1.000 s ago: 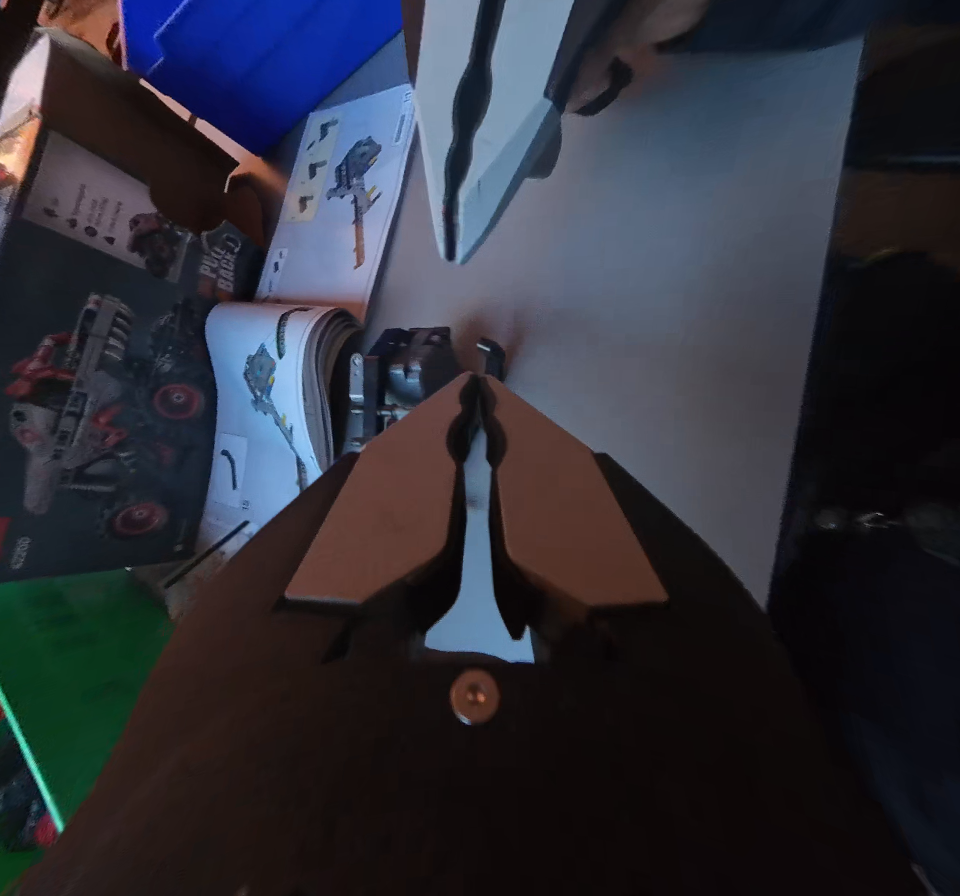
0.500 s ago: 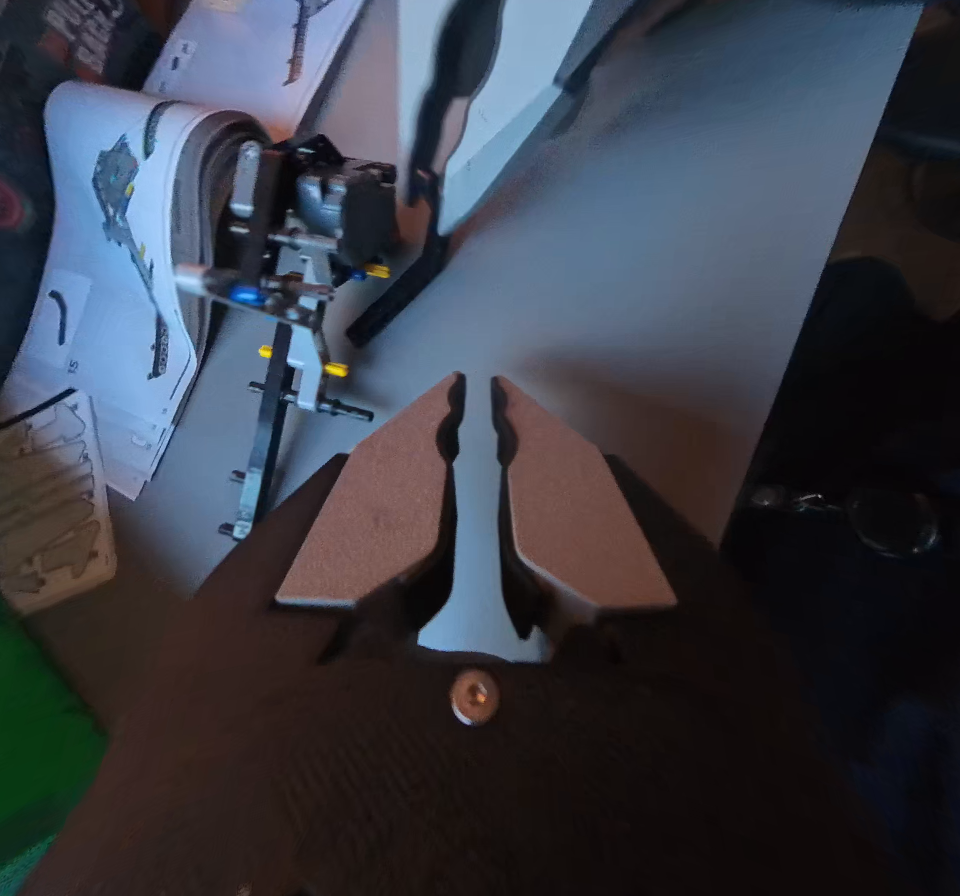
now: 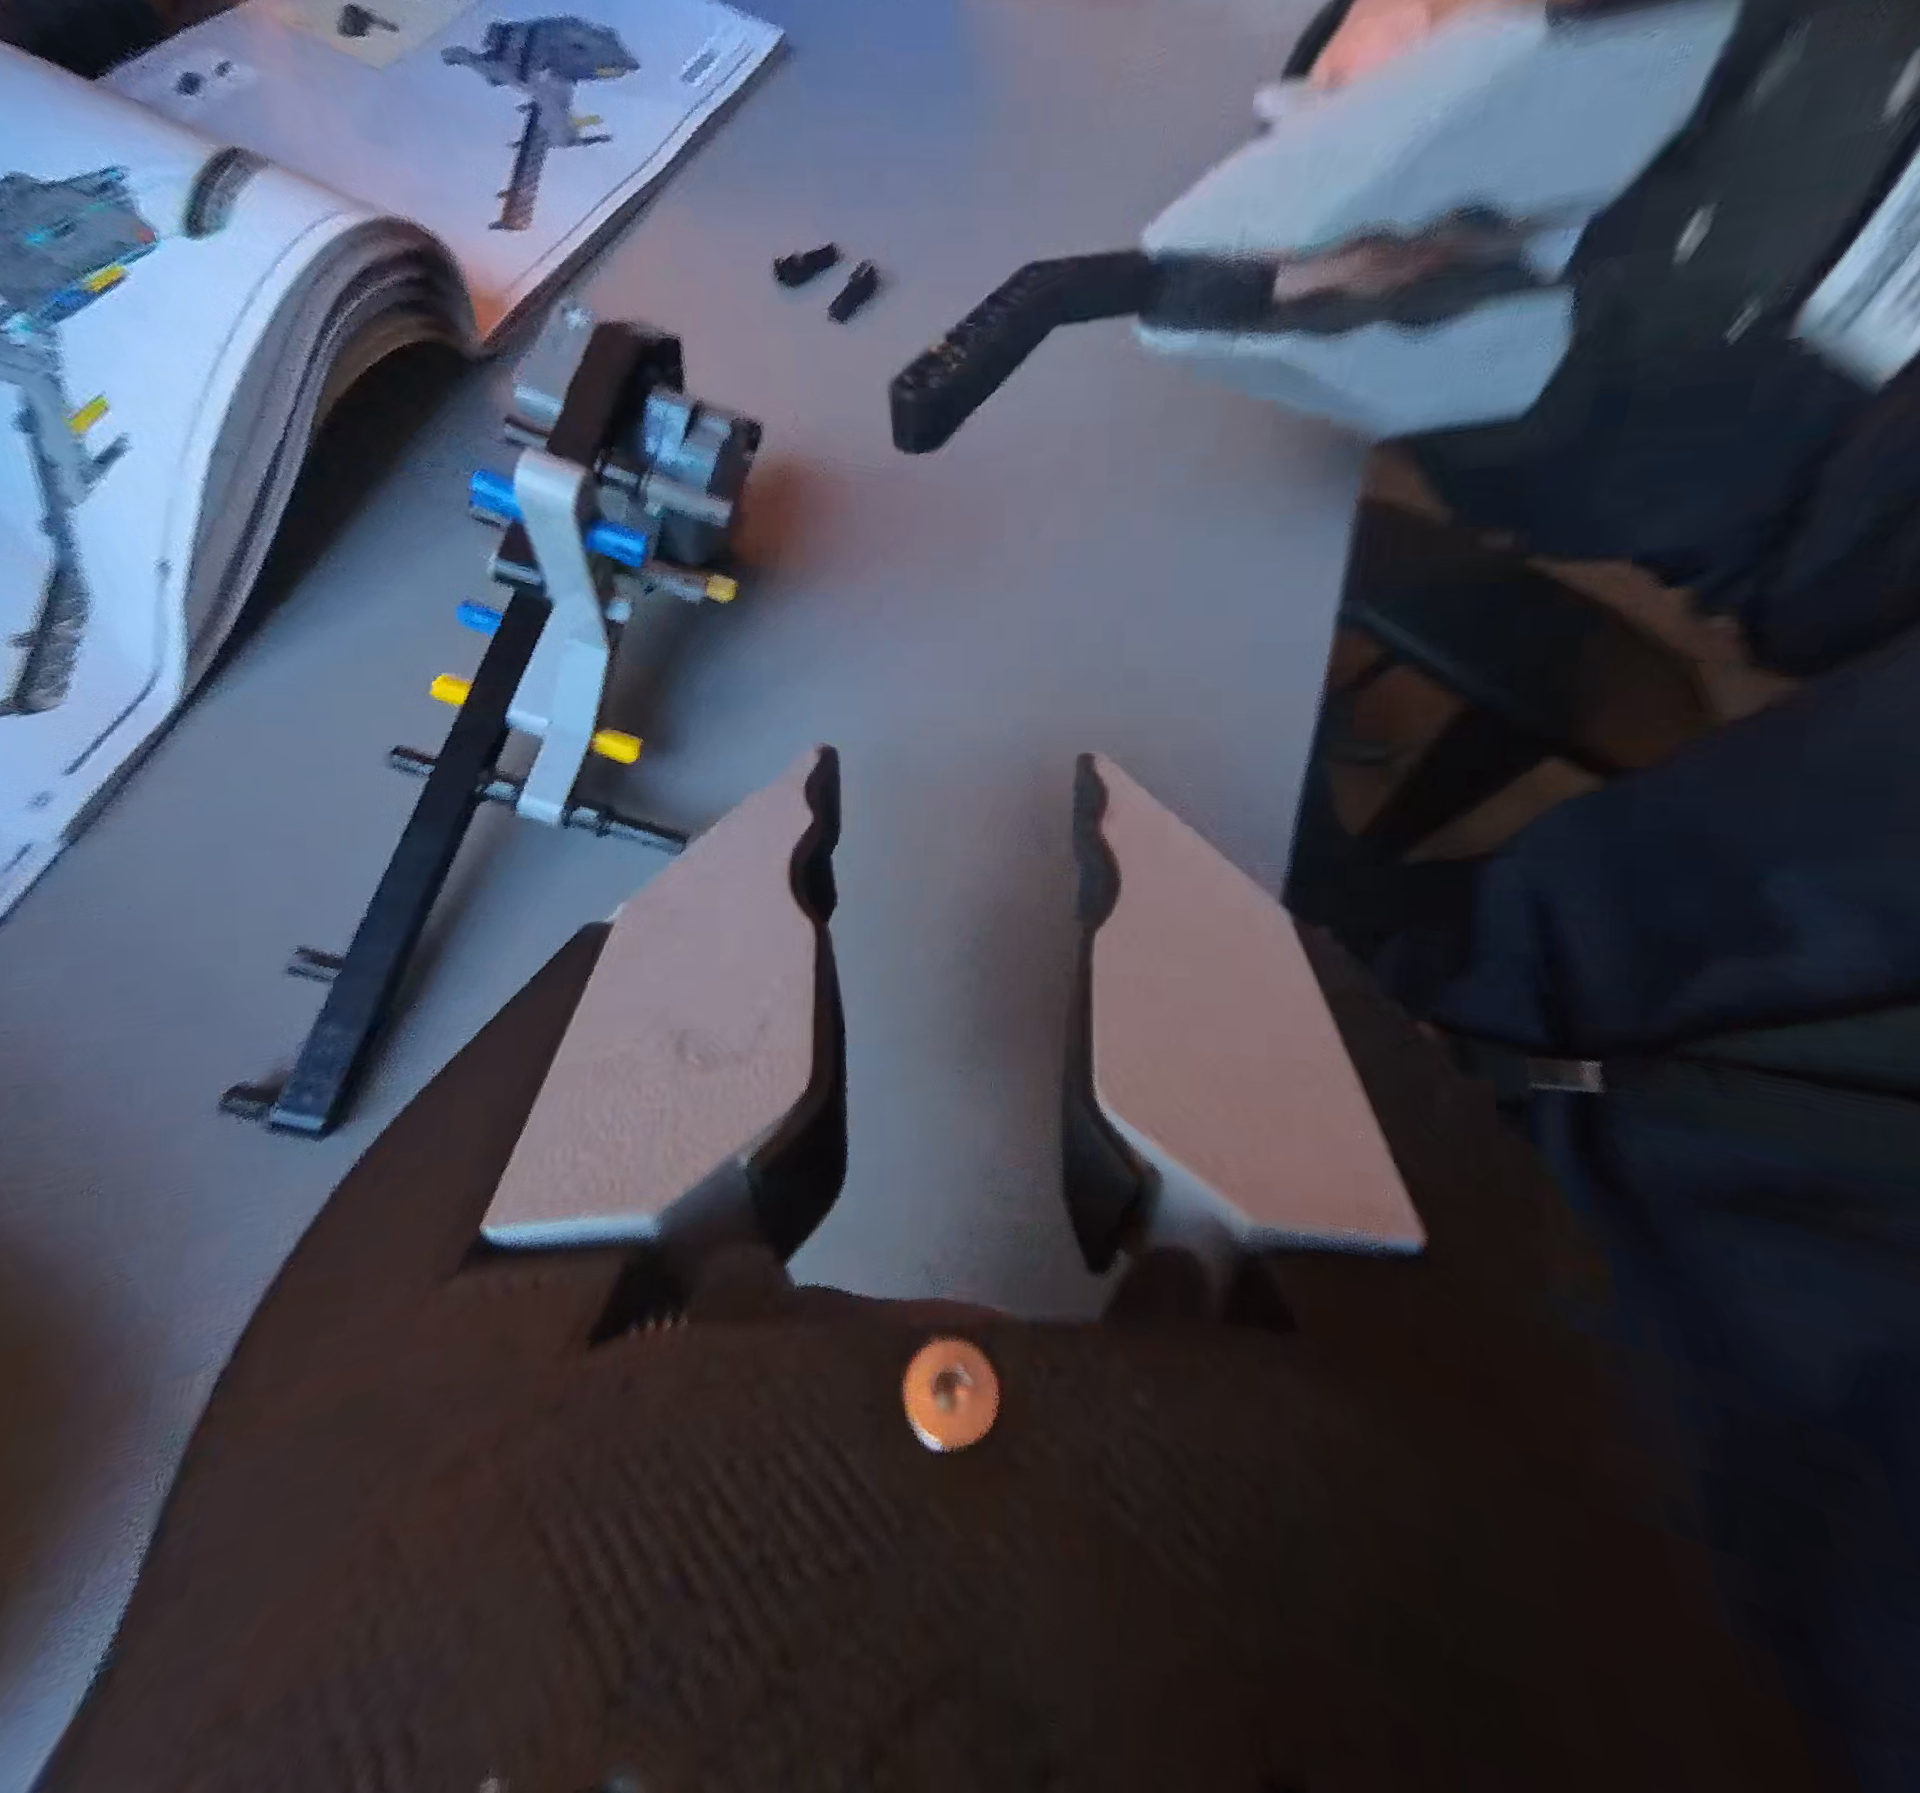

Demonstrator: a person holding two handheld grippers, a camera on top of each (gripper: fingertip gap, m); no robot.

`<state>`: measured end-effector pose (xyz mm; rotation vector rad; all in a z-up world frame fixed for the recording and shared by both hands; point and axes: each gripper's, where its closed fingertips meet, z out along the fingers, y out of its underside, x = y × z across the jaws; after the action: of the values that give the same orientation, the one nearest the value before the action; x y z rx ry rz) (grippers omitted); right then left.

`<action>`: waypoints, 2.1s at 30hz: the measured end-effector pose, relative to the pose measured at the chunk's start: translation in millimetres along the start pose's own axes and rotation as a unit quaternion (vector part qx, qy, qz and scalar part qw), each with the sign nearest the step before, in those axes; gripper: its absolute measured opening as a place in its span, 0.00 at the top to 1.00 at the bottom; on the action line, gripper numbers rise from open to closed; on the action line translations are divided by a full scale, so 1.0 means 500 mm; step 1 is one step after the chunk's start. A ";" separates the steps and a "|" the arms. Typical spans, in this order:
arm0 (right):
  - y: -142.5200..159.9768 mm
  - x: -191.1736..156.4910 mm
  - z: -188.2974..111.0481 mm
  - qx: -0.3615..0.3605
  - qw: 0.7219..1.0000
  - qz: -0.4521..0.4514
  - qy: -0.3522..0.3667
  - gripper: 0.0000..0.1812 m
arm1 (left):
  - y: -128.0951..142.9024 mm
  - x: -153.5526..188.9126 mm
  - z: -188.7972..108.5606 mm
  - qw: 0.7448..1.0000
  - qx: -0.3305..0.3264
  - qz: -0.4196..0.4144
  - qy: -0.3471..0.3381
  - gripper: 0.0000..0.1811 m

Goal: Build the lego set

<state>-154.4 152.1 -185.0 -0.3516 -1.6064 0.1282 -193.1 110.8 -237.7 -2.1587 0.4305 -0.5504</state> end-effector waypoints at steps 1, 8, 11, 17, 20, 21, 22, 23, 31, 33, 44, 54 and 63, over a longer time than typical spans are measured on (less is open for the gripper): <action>-0.014 0.006 -0.007 -0.005 0.997 -0.071 0.037 0.97 | -0.010 0.008 -0.002 1.000 0.011 -0.007 0.019 0.77; -0.082 -0.021 -0.023 0.042 0.974 -0.207 0.075 0.98 | -0.076 0.078 -0.025 0.979 0.058 -0.072 0.184 0.81; -0.083 -0.024 -0.018 0.050 0.971 -0.223 0.073 0.98 | -0.084 0.073 -0.031 0.973 0.063 -0.089 0.204 0.89; -0.067 -0.020 0.005 0.046 0.967 -0.235 0.091 0.98 | -0.087 0.052 -0.031 0.982 0.068 -0.061 0.162 0.96; -0.056 -0.020 0.020 0.050 0.980 -0.180 0.075 0.96 | -0.096 0.034 -0.035 0.990 0.096 -0.005 0.106 0.96; -0.053 -0.025 0.024 0.057 0.989 -0.131 0.045 0.95 | -0.096 0.027 -0.036 0.991 0.101 0.015 0.086 0.96; -0.048 -0.028 0.026 0.063 0.996 -0.064 0.006 0.94 | -0.096 0.019 -0.036 0.992 0.107 0.038 0.064 0.96; -0.042 -0.024 0.028 0.070 0.997 0.011 -0.029 0.92 | -0.096 0.015 -0.036 0.990 0.115 0.064 0.046 0.96; -0.018 0.016 0.027 0.151 0.859 0.417 -0.255 0.84 | -0.100 -0.005 -0.014 0.959 0.079 0.255 -0.092 0.96; -0.020 0.014 0.030 0.157 0.840 0.437 -0.279 0.89 | -0.099 -0.011 -0.006 0.938 0.054 0.315 -0.133 0.96; 0.005 -0.033 0.060 0.095 0.850 0.415 -0.309 0.96 | -0.113 -0.007 0.011 0.893 0.057 0.399 -0.199 0.96; 0.038 -0.003 0.090 -0.037 0.969 0.223 -0.100 0.98 | -0.127 -0.031 0.017 0.953 0.077 0.225 -0.186 0.96; 0.051 -0.002 0.083 -0.087 0.981 0.166 -0.042 0.98 | -0.111 -0.018 -0.007 0.954 0.082 0.207 -0.200 0.78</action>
<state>-191.7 181.5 -196.6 -0.7586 -1.6361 0.2603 -196.6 145.2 -193.0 -1.8820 0.5668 0.0836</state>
